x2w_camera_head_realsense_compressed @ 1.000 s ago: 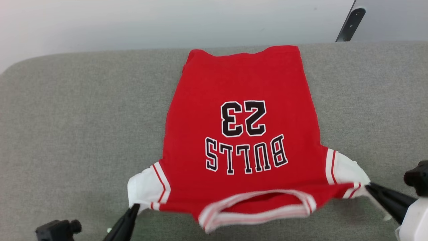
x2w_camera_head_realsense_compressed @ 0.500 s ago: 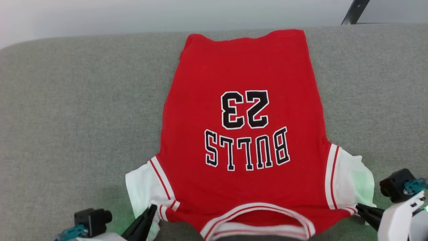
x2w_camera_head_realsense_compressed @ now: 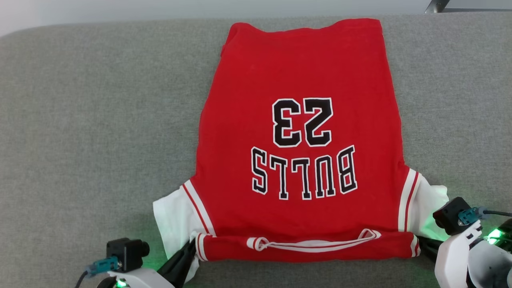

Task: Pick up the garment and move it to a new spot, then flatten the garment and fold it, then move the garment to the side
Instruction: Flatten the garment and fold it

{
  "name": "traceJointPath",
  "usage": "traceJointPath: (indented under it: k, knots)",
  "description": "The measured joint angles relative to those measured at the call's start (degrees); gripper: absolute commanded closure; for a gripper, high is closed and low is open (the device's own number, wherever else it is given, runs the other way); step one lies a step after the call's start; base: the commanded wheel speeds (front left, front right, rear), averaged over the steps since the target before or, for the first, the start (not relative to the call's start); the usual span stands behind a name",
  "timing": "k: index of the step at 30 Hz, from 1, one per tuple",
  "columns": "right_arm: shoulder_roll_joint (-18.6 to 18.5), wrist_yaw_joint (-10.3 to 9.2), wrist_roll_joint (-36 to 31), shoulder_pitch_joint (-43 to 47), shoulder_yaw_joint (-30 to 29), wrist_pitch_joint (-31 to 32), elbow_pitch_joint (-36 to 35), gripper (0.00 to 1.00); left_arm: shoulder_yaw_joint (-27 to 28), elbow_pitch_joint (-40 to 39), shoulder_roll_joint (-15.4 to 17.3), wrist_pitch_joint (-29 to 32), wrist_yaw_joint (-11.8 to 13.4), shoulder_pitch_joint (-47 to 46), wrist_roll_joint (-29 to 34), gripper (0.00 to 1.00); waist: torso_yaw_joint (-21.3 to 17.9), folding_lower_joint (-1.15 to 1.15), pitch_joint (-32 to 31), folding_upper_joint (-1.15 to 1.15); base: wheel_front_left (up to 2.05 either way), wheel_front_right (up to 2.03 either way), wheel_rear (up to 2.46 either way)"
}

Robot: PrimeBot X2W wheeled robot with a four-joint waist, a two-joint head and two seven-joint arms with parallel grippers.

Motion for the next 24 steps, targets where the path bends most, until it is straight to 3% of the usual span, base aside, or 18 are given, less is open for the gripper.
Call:
traceJointPath:
  k: [2,3,4,5,6,12,19,24]
  knots:
    - [-0.16,0.13,0.35,-0.74,0.80,-0.98,1.11,1.00,-0.07,0.27,-0.07,0.01,-0.12,-0.20,0.00,1.00,0.15,0.00,0.13,0.00,0.00,0.00,0.00]
    - [-0.32,0.14,0.48,-1.07,1.25,-1.46,1.52,0.86,-0.07,0.43,-0.12,0.01,-0.15,-0.25,0.00,1.00,0.15,0.00,0.09,0.00,0.00,0.00,0.00]
    - [-0.41,0.14,0.58,-1.41,1.66,-2.13,1.90,0.61,-0.09,0.56,-0.13,0.01,-0.16,-0.33,-0.01,1.00,0.12,0.00,0.03,0.00,0.00,0.00,0.00]
    - [-0.42,0.16,0.58,-1.75,1.98,-2.76,2.23,0.24,-0.09,0.68,-0.13,0.00,-0.18,-0.36,0.00,1.00,0.06,0.00,-0.08,0.00,0.00,0.00,0.00]
    - [-0.44,0.34,0.58,-1.96,2.20,-3.34,2.54,0.00,-0.10,0.80,-0.13,-0.01,-0.23,-0.42,0.00,1.00,0.01,0.00,-0.23,0.00,0.00,0.00,0.00]
    - [-0.90,0.29,3.16,-3.87,0.00,-3.53,-0.37,0.00,-0.36,1.14,-0.33,-0.26,-0.35,-0.58,0.14,1.00,-0.29,0.00,-1.58,0.00,0.00,0.00,0.00]
    - [-6.12,-0.12,7.87,-9.57,-9.46,5.43,-10.39,0.00,-0.96,0.20,-0.67,-0.23,-0.33,-1.98,1.41,1.00,0.13,0.00,-0.80,0.00,0.00,0.00,0.00]
    - [-6.71,-0.12,8.39,-19.46,-13.11,11.44,-6.44,0.00,-2.10,-1.09,-1.91,0.90,-1.63,-5.75,3.05,1.00,2.15,0.00,0.92,0.00,0.00,0.00,0.00]
